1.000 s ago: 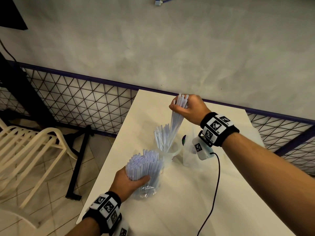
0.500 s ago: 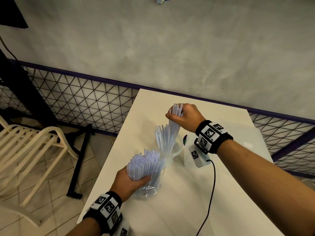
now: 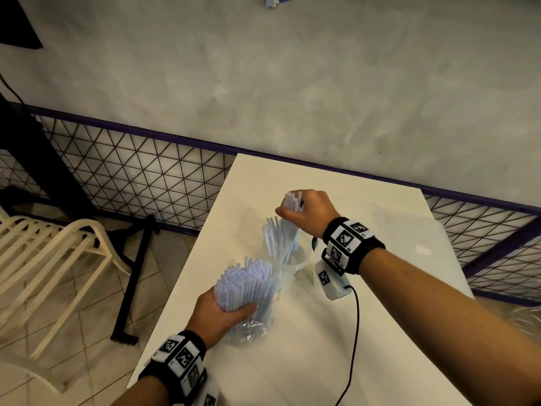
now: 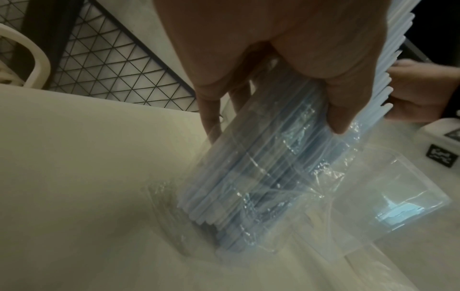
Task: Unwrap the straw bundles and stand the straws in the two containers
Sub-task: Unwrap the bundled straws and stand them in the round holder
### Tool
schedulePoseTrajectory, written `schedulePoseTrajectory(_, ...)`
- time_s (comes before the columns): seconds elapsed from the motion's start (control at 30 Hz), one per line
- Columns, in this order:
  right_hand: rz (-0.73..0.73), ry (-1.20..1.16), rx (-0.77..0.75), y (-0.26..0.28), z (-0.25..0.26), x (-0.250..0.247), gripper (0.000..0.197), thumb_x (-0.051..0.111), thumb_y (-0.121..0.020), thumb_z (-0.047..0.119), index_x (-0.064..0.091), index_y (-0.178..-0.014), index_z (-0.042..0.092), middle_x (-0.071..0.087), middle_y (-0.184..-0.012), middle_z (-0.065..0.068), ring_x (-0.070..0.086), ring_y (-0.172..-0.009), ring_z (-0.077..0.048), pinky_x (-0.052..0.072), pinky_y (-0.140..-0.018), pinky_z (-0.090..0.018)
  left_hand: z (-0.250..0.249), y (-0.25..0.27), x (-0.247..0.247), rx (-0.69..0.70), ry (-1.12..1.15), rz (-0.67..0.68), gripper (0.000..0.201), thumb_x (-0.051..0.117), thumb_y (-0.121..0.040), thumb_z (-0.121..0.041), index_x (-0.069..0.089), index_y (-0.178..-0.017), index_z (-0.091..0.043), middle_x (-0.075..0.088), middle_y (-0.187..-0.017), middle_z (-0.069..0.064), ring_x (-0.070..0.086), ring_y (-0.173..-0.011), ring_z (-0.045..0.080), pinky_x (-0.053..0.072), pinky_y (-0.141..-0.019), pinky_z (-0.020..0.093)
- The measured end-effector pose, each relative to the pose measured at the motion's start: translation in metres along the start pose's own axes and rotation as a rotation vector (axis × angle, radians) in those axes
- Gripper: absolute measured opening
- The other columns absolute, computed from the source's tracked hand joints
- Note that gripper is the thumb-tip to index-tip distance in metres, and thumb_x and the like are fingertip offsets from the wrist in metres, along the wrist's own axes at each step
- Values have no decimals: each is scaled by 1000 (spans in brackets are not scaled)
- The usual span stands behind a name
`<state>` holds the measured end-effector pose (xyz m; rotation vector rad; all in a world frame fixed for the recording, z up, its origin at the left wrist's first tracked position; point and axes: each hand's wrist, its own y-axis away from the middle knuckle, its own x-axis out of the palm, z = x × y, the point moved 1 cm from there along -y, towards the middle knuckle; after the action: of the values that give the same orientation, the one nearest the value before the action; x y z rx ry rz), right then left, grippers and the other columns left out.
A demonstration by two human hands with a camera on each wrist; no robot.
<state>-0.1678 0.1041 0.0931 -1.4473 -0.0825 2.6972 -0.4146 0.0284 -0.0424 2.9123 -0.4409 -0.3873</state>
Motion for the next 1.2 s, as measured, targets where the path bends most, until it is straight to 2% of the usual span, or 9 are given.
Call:
schedulePoseTrajectory(0.17, 96, -53, 103, 2, -20, 21, 44, 77, -77, 49, 63, -81, 7, 65, -75, -9, 55, -67, -18, 42, -64, -28, 2, 0, 0, 2, 14, 5, 45, 90, -65, -16, 65, -101, -27, 73, -92, -11, 67, -84, -8, 52, -65, 6)
schedulePoseTrajectory(0.27, 183, -71, 160, 4, -22, 19, 48, 82, -67, 55, 65, -96, 22, 63, -88, 6, 57, -80, -13, 43, -70, -23, 2, 0, 0, 4, 18, 6, 45, 90, -64, -16, 64, -99, -29, 73, -93, -10, 67, -85, -8, 51, -66, 6)
schedulePoseTrajectory(0.37, 215, -93, 180, 4, -19, 9, 58, 84, -65, 56, 63, -109, 25, 63, -95, 6, 58, -82, -9, 44, -72, -21, 2, 0, 0, 5, 7, 6, 44, 90, -64, -20, 64, -98, -30, 73, -96, -9, 67, -86, -7, 52, -67, 7)
schedulePoseTrajectory(0.57, 30, -170, 90, -4, -10, -28, 19, 56, -98, 28, 67, -109, 16, 67, -92, 1, 68, -66, -8, 52, -69, -22, 2, -2, 0, -4, -4, -2, 50, 91, -63, -22, 67, -107, -20, 73, -97, -6, 67, -85, -6, 52, -65, 8)
schedulePoseTrajectory(0.73, -224, -252, -101, -3, 12, -68, 18, 48, -102, 20, 65, -105, 17, 70, -83, 8, 55, -58, 2, 47, -62, -19, 0, -2, -1, 0, -17, -9, 54, 90, -62, -25, 66, -110, -20, 73, -97, -6, 68, -85, -6, 54, -66, 11)
schedulePoseTrajectory(0.87, -175, -336, -147, 6, 14, -63, 10, 52, -100, 21, 62, -102, 19, 74, -81, 5, 57, -65, -6, 50, -69, -29, 1, -3, -1, -1, -22, -12, 56, 91, -62, -27, 66, -112, -20, 73, -99, -6, 68, -86, -5, 54, -70, 13)
schedulePoseTrajectory(1.0, -25, -273, -45, 15, -3, -31, 5, 57, -97, 21, 62, -98, 21, 72, -87, 8, 63, -66, -8, 47, -69, -24, 0, -2, -1, 7, -24, -13, 54, 91, -62, -25, 66, -110, -18, 73, -98, -6, 67, -86, -6, 54, -67, 11)
schedulePoseTrajectory(1.1, 82, -169, 50, 24, -17, -19, 29, 65, -92, 30, 59, -119, 24, 62, -112, 10, 63, -85, -11, 45, -74, -22, 0, -2, -1, 7, -13, -2, 53, 90, -62, -24, 67, -110, -18, 73, -97, -6, 68, -85, -5, 55, -67, 11)
schedulePoseTrajectory(1.2, 157, -213, 49, 39, -24, -17, 67, 72, -84, 18, 40, -142, 27, 42, -139, 4, 51, -113, -13, 46, -84, -19, 1, -2, -1, 7, 7, 1, 53, 90, -63, -22, 67, -110, -18, 73, -97, -6, 68, -86, -5, 54, -67, 9)
